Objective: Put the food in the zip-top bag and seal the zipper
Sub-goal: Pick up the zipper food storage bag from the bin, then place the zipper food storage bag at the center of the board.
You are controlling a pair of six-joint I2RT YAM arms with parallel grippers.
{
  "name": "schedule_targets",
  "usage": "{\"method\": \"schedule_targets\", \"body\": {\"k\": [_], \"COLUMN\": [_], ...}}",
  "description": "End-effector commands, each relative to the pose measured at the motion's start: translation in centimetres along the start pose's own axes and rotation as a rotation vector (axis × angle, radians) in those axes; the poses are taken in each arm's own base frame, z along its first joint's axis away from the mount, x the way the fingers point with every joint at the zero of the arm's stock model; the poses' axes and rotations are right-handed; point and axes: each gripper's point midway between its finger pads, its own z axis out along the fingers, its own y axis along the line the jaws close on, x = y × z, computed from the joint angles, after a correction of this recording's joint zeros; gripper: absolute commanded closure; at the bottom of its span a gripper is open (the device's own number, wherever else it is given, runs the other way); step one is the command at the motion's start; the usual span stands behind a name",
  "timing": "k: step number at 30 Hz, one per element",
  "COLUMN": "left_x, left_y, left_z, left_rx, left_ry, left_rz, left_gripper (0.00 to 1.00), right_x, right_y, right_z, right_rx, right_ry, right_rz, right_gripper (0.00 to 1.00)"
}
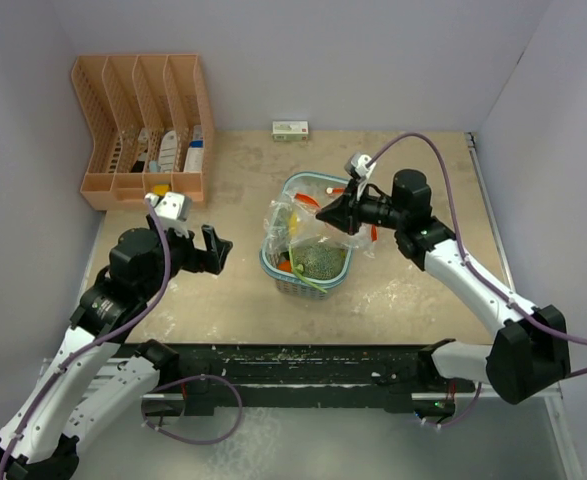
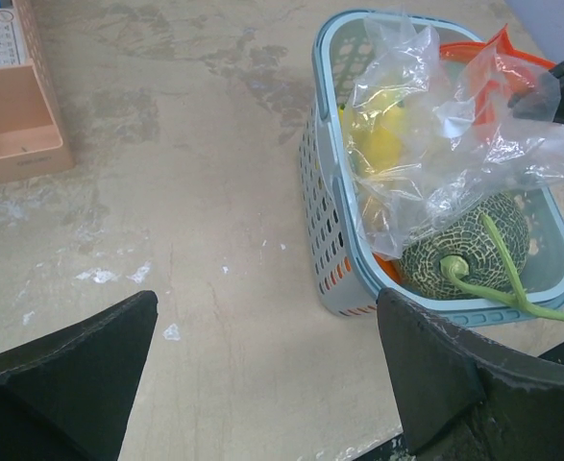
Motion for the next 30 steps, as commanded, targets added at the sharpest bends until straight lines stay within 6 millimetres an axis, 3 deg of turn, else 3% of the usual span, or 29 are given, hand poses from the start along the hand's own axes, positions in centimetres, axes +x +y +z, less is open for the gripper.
{"method": "schedule_targets", "body": {"k": [1, 9, 11, 13, 20, 26, 30], "left_x": [-2.7, -5.7, -6.3, -7.3, -11.2, -12.3, -11.9], "left_y": [-0.3, -0.1, 0.2, 0.8, 4.5, 7.2, 6.9], "left_z": [-0.9, -3.0, -3.7, -4.9, -12.6, -18.9, -18.6], "left_rx": [0.004, -0.030, -0.049, -0.086, -0.285, -0.396, -0.373], "left_ry": [-0.073, -0.141, -0.164, -0.197, -0.431, -0.625, -0.617], "left_rz": [-0.008, 0.004, 0.005, -0.002, -0.114, -0.191, -0.181], "left_gripper": [0.01, 0.01, 0.01, 0.01, 0.01, 0.01, 0.01], "right_x": [-3.9, -10.6, -12.8, -13.2, -9.6, -4.7, -2.7], "right_y": [2.4, 7.3, 9.7, 11.4, 13.5, 12.9, 12.8], "right_z": [-1.6, -4.5, -4.6, -3.3, 4.6, 10.4, 12.0], "right_rx": [-0.052, -0.105, -0.148, -0.153, -0.063, 0.037, 0.090], "right_ry": [-0.100, -0.259, -0.309, -0.301, -0.183, -0.090, -0.045], "right_rz": [-0.069, -0.114, -0.154, -0.183, -0.187, -0.137, -0.109], "right_gripper": [1.00, 1.00, 1.00, 1.00, 1.00, 1.00, 0.67]}}
